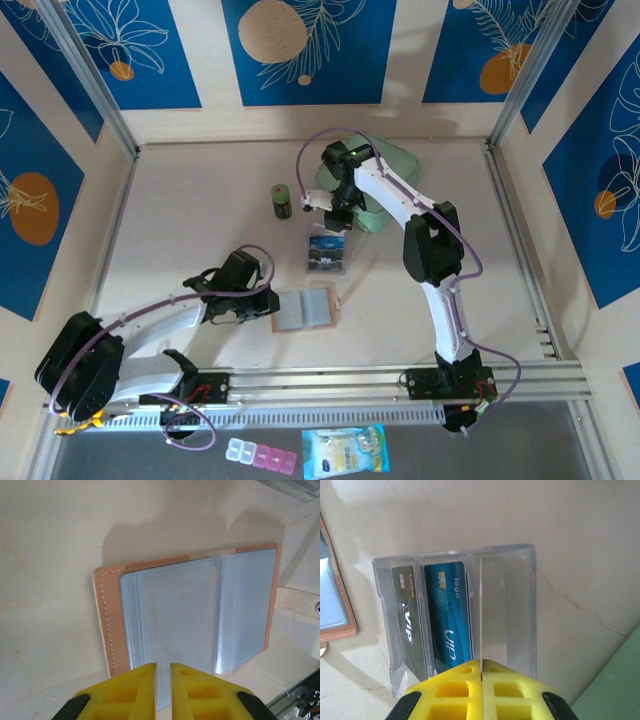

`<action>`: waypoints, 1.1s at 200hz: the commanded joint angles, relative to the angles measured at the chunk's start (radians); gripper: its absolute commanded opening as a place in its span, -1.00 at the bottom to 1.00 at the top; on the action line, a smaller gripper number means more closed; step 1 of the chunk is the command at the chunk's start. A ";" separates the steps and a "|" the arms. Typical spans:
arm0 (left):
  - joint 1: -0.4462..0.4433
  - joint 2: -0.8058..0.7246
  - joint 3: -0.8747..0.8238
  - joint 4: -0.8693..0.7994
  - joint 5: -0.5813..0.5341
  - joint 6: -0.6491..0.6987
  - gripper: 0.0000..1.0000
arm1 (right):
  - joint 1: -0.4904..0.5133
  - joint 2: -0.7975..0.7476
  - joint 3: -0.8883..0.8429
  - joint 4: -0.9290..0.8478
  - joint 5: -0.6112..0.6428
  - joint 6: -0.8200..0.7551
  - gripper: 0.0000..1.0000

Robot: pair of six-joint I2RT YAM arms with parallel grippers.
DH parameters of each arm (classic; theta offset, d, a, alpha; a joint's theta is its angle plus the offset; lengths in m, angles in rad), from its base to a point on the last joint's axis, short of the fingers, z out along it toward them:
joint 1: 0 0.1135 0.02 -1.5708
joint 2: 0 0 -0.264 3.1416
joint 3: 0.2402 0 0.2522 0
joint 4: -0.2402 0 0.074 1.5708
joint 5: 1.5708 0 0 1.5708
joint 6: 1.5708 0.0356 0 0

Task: Take the credit cards out of the card holder

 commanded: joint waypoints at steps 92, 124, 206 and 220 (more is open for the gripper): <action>0.004 -0.011 -0.009 -0.017 -0.008 0.000 -0.73 | -0.012 -0.026 0.001 0.004 0.007 0.044 -0.98; 0.004 -0.011 -0.010 -0.017 -0.008 0.000 -0.73 | -0.011 0.005 0.008 0.002 0.012 0.047 -0.98; 0.004 -0.004 -0.012 -0.012 -0.007 0.002 -0.73 | 0.003 0.031 0.014 -0.012 -0.010 0.050 -0.74; 0.005 -0.002 -0.011 -0.012 -0.006 0.002 -0.72 | -0.004 0.013 0.020 0.010 0.006 0.067 -0.68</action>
